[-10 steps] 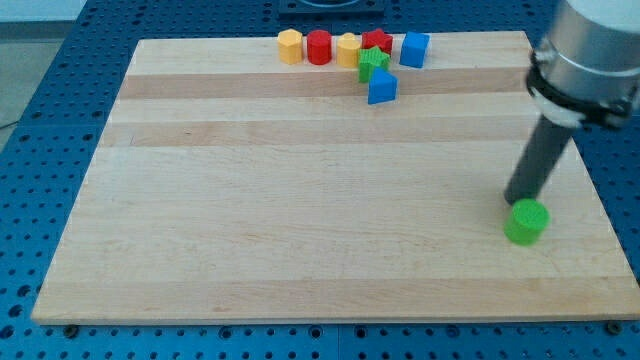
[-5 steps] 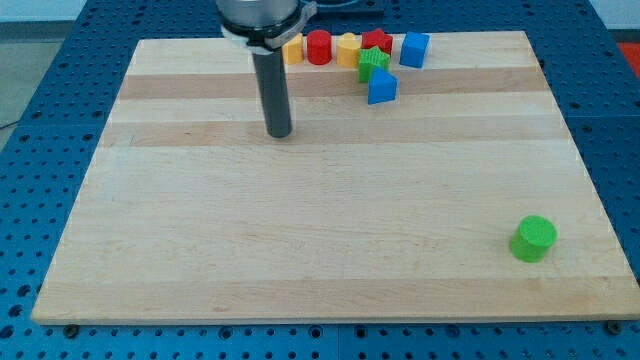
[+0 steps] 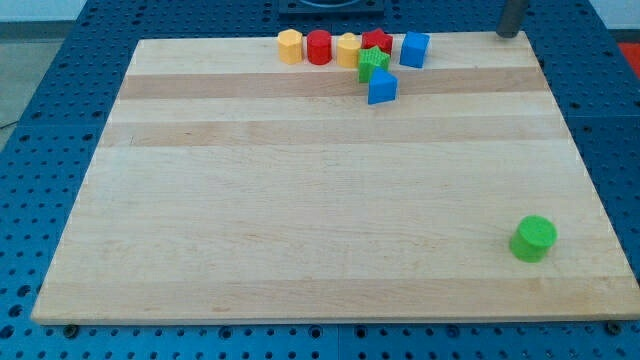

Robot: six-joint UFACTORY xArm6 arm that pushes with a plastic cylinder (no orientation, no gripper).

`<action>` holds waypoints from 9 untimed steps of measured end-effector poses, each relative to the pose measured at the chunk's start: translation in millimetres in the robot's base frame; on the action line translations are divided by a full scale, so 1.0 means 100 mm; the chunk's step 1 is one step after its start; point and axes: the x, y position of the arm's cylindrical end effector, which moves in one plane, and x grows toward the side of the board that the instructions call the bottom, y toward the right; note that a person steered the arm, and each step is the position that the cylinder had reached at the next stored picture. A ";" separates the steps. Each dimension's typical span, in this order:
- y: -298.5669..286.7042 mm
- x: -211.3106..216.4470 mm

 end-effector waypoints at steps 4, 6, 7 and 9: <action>-1.21 0.71; -1.57 0.02; -2.37 0.49; -2.99 1.15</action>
